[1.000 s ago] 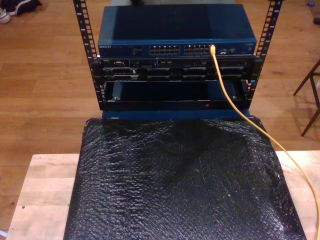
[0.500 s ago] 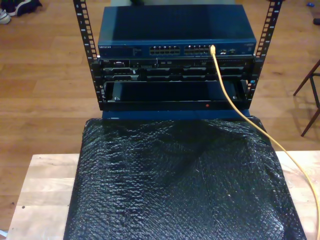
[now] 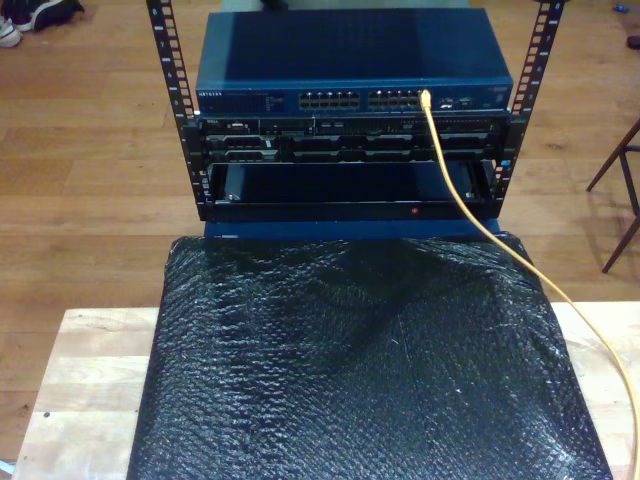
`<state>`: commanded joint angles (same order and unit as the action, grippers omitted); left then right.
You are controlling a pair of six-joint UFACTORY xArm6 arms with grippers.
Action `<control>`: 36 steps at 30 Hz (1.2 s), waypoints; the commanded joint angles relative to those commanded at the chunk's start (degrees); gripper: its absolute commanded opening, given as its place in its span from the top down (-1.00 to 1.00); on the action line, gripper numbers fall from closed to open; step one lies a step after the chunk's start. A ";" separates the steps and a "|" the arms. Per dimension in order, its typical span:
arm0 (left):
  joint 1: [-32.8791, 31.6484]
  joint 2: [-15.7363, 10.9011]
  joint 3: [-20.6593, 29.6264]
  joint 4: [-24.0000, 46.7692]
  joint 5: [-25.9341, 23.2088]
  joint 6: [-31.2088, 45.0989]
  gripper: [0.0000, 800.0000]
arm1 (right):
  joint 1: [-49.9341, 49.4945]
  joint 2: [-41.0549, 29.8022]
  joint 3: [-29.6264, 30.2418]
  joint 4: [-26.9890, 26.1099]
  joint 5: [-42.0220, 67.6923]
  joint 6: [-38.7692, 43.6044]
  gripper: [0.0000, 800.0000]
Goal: Grab the cable and plug it in
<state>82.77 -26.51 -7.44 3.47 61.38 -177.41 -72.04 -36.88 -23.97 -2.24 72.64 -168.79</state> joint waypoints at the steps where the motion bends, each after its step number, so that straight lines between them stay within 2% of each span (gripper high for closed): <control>1: 0.00 0.00 0.00 0.00 0.00 0.00 -1.00 | -0.97 -0.62 1.14 0.00 -0.26 -0.70 -0.99; 11: 0.00 0.00 0.00 0.00 0.00 -0.09 -1.00 | -3.25 -1.32 8.18 -0.18 -1.05 -1.85 -0.99; 18: 0.00 0.00 0.00 0.00 0.00 0.00 -1.00 | -3.52 -1.14 14.59 -0.18 -10.29 -1.85 -0.99; 31: 0.00 0.09 0.00 0.00 0.00 0.00 -1.00 | -5.71 1.67 20.75 -0.26 -18.99 -2.20 -0.99; 36: 0.00 0.00 0.00 0.00 0.00 0.00 -1.00 | -7.74 1.76 21.27 -0.09 -19.60 -7.12 -0.98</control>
<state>82.77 -26.51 -7.44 3.47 61.38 -177.41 -79.78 -35.12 -2.69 -2.33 53.03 -175.91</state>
